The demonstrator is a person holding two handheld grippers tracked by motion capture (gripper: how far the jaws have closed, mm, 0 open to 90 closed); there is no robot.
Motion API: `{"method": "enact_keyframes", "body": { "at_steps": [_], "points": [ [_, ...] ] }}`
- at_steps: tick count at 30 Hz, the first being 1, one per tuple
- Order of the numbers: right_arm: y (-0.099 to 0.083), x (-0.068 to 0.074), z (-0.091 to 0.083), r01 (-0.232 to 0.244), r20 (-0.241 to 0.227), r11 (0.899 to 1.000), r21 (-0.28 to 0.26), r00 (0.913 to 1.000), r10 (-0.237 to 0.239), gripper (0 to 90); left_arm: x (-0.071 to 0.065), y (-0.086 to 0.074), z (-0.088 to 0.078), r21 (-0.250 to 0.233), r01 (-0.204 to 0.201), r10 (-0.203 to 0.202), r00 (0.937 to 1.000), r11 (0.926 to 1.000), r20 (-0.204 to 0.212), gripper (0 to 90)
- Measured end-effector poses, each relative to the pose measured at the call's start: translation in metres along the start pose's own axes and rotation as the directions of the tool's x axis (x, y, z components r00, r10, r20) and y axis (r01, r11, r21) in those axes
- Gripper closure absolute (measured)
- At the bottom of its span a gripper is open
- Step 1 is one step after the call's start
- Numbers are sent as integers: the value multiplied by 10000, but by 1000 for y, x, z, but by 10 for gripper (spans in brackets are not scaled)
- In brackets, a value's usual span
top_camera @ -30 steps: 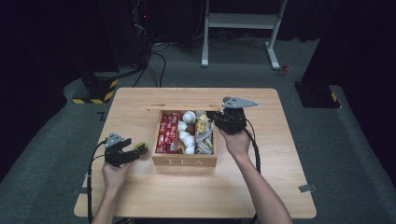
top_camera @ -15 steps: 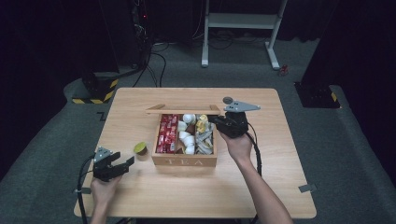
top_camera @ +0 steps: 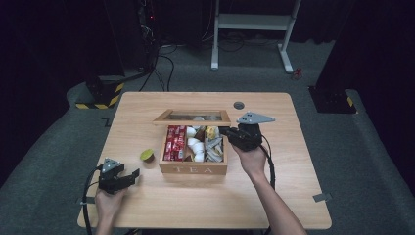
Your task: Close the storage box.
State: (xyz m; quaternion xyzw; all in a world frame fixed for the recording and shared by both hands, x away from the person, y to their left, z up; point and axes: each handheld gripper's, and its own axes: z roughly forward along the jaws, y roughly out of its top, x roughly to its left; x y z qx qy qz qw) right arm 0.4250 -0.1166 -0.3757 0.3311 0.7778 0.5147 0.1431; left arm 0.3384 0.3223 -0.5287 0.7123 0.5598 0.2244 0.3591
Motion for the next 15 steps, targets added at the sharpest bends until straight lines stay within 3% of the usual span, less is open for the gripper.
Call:
{"method": "enact_keyframes", "body": {
  "at_steps": [6,15],
  "points": [
    [-9,3,-1,45,-59,9999,95,10000,-45,886,-1,0,1,-27,139,-139,9999,9999,82,256],
    [-22,8,-1,-80,-103,9996,261,9999,83,882,-7,1,4,190,-379,384,9989,9991,-287,236]
  ]
}}
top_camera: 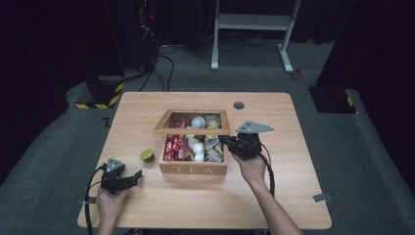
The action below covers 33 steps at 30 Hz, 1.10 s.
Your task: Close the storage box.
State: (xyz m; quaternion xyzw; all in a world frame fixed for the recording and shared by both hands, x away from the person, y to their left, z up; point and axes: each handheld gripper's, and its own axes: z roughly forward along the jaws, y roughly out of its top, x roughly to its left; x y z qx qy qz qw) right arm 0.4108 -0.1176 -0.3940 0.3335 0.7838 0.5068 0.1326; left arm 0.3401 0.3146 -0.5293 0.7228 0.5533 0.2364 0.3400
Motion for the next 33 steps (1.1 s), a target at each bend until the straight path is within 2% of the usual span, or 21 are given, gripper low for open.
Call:
{"method": "enact_keyframes", "body": {
  "at_steps": [4,7,12,33],
  "points": [
    [-4,2,0,57,24,9999,110,10000,-58,880,-2,0,0,86,-162,163,9998,9998,-128,232],
    [-8,4,0,293,147,9992,271,9995,-297,879,-2,0,1,106,-184,185,9998,9998,-95,222],
    [-14,6,1,405,139,9986,353,9991,-410,878,-3,0,1,117,-218,220,9997,9997,-137,218],
    [-47,9,5,-58,-251,9985,537,9997,72,874,-5,1,1,167,-260,262,9996,9995,-111,198]
  ]
}}
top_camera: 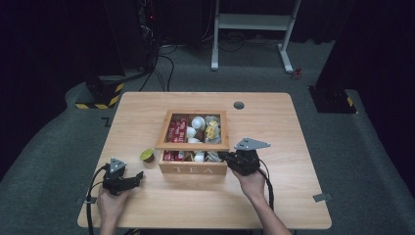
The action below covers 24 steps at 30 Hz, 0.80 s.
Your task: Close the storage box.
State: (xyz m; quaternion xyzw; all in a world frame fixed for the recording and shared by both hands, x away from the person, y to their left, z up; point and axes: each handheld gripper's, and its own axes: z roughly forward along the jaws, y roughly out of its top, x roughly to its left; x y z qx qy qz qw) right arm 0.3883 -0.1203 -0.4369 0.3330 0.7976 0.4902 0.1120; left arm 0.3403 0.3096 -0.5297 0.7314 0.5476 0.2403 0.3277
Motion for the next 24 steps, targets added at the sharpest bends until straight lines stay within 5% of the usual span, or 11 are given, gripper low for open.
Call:
{"method": "enact_keyframes", "body": {
  "at_steps": [24],
  "points": [
    [-22,5,3,-212,-257,9990,398,9994,223,870,0,0,0,5,-17,17,10000,10000,1,196]
  ]
}}
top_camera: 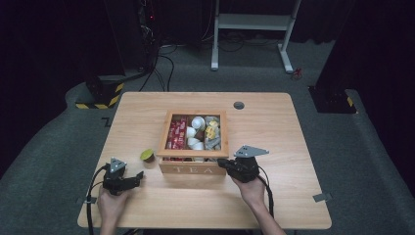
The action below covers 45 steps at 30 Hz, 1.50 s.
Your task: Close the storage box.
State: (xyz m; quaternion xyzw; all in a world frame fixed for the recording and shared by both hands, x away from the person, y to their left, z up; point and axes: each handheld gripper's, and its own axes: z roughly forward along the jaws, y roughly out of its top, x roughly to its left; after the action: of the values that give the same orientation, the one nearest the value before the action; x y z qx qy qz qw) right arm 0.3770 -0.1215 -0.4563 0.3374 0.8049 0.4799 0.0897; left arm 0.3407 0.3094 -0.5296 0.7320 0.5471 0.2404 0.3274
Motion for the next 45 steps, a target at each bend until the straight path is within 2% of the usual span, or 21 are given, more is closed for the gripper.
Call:
{"method": "enact_keyframes", "body": {
  "at_steps": [12,17,29,45],
  "points": [
    [-11,1,5,10,2,9997,233,10000,-10,865,0,0,0,6,1,-1,10000,10000,-9,197],
    [-17,4,8,106,22,9980,631,9999,-107,840,0,0,0,6,-3,3,10000,10000,-12,197],
    [-13,5,-8,265,141,9996,32,9995,-266,790,0,0,0,-16,-12,12,10000,10000,-41,199],
    [3,-9,-30,217,540,9972,-719,9984,-178,678,0,0,0,8,-40,40,10000,10000,-42,199]
  ]
}}
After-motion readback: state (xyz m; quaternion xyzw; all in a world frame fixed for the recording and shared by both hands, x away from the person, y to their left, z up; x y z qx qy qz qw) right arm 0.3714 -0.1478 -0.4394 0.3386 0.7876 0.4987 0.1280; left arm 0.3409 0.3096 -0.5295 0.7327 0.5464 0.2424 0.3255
